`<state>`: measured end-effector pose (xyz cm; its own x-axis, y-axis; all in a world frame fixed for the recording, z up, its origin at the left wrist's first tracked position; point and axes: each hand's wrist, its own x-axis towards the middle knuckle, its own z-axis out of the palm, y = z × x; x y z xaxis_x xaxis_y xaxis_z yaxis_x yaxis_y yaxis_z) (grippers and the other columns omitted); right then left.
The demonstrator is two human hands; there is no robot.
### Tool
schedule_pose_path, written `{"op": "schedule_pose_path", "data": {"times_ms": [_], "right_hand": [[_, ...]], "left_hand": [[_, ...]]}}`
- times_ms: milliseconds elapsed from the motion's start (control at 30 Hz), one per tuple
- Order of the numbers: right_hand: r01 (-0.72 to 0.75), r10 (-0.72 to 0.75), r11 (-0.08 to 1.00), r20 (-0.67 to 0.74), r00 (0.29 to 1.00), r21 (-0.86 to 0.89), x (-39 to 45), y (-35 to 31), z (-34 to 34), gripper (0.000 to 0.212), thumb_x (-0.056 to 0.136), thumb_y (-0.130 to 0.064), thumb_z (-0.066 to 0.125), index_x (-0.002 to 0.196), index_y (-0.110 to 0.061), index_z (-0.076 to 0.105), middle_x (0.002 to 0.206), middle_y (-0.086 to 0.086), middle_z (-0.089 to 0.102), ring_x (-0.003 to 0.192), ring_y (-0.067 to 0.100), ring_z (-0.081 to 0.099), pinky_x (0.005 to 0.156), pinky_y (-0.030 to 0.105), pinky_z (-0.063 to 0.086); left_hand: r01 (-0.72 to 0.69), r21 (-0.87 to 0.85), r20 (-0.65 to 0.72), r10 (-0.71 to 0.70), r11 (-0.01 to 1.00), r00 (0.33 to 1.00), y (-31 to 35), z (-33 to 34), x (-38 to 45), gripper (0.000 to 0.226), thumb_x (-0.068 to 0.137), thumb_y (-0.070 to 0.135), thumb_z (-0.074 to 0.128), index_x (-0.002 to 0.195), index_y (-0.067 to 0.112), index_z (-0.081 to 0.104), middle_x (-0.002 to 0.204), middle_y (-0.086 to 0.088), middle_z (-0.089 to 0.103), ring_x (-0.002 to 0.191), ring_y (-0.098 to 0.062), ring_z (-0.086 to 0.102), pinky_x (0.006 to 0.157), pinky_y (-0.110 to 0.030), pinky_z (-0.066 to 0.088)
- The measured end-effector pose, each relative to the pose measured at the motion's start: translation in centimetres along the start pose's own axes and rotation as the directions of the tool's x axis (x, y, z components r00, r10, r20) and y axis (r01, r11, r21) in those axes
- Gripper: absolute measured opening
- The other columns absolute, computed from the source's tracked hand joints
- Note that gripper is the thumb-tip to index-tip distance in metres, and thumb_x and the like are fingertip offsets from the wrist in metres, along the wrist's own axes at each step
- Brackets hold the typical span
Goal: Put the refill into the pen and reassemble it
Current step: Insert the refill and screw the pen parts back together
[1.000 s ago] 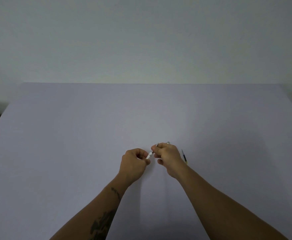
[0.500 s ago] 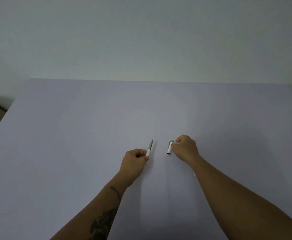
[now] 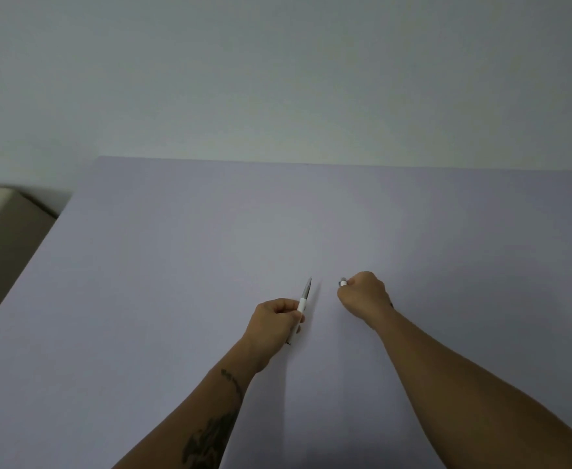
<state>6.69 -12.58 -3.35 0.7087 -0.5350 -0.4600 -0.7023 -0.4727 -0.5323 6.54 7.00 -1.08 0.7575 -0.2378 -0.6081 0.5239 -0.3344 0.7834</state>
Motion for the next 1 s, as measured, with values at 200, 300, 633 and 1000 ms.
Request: {"op": "schedule_pose_path", "data": {"times_ms": [200,300,633,1000], "right_hand": [[-0.214,0.031,0.7,0.27,0.962,0.681,-2.9,-3.2,-1.7,0.014,0.073,0.006,0.059,0.072,-0.006,0.066,0.066,0.011,0.061,0.056,0.019,0.056,0.049,0.023,0.044],[-0.164,-0.042,0.644,0.249,0.968,0.747,-4.2,-4.5,-2.4,0.011,0.078,0.003,0.062,0.083,-0.005,0.067,0.072,0.01,0.069,0.063,0.019,0.065,0.052,0.026,0.049],[-0.066,-0.102,0.735,0.207,0.973,0.675,-7.1,-4.6,-2.1,0.012,0.08,0.001,0.064,0.088,-0.007,0.066,0.09,0.018,0.076,0.069,0.018,0.068,0.058,0.026,0.051],[0.239,-0.307,0.829,0.053,0.95,0.506,-9.6,-4.9,-1.7,0.031,0.085,-0.003,0.062,0.105,-0.026,0.065,0.087,0.012,0.073,0.073,0.016,0.071,0.059,0.023,0.055]], "left_hand": [[-0.035,0.017,0.019,0.035,0.999,0.999,-0.4,-0.5,-0.7,0.021,0.089,0.008,0.058,0.083,0.02,0.073,0.091,-0.014,0.072,0.076,-0.021,0.063,0.069,-0.033,0.054],[-0.047,0.02,0.031,0.046,0.999,0.998,-0.6,-0.8,-1.2,0.02,0.088,0.006,0.059,0.083,0.019,0.073,0.087,-0.012,0.07,0.074,-0.02,0.062,0.065,-0.031,0.054],[-0.111,0.024,0.055,0.11,0.993,0.992,0.0,-1.9,-2.5,0.017,0.083,0.006,0.067,0.079,0.02,0.075,0.067,0.001,0.066,0.065,-0.017,0.059,0.055,-0.025,0.053],[-0.154,0.003,0.009,0.154,0.988,0.988,1.3,-1.9,-3.4,0.015,0.077,0.003,0.071,0.072,0.015,0.077,0.063,-0.001,0.066,0.06,-0.016,0.057,0.054,-0.024,0.052]]}}
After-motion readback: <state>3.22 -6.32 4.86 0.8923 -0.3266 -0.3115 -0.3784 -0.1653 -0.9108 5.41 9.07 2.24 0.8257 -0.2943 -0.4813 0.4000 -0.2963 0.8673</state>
